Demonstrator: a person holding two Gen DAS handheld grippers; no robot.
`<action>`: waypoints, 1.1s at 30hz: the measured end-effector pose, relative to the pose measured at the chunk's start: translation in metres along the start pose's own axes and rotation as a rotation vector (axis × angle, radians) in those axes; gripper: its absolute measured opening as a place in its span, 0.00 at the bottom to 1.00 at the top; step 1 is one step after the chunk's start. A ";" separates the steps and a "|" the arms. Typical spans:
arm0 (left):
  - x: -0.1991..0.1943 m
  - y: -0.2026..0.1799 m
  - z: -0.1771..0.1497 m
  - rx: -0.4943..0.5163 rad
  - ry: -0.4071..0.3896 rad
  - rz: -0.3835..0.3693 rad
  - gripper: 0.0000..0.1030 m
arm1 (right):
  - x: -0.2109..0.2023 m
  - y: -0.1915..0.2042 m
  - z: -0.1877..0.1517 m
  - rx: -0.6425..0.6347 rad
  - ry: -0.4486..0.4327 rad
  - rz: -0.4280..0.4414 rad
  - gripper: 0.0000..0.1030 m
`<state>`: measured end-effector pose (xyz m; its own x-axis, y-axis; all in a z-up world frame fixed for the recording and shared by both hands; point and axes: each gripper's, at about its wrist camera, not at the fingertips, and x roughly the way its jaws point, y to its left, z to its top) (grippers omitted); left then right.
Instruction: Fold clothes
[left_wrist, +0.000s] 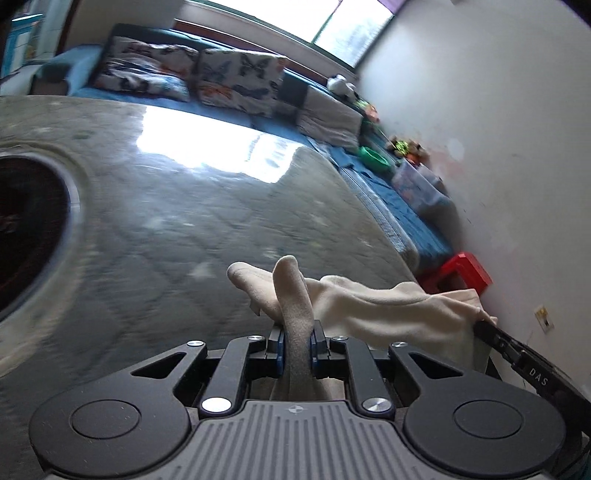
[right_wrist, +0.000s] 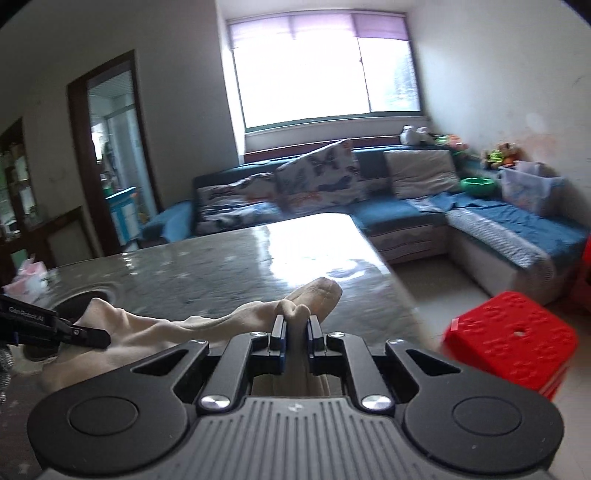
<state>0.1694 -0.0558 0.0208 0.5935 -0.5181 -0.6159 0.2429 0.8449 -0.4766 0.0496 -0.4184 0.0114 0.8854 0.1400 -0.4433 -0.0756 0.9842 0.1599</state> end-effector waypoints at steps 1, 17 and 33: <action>0.007 -0.006 0.001 0.007 0.008 -0.011 0.14 | -0.001 -0.007 0.001 0.002 -0.003 -0.017 0.09; 0.048 -0.013 -0.005 0.093 0.086 0.113 0.43 | 0.015 -0.061 -0.018 0.047 0.076 -0.149 0.08; 0.073 -0.032 0.014 0.179 0.044 0.153 0.43 | 0.081 -0.044 -0.019 0.044 0.181 -0.084 0.32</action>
<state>0.2156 -0.1193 0.0000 0.6005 -0.3841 -0.7013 0.2871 0.9222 -0.2592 0.1158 -0.4482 -0.0479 0.7906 0.0781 -0.6073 0.0191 0.9882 0.1520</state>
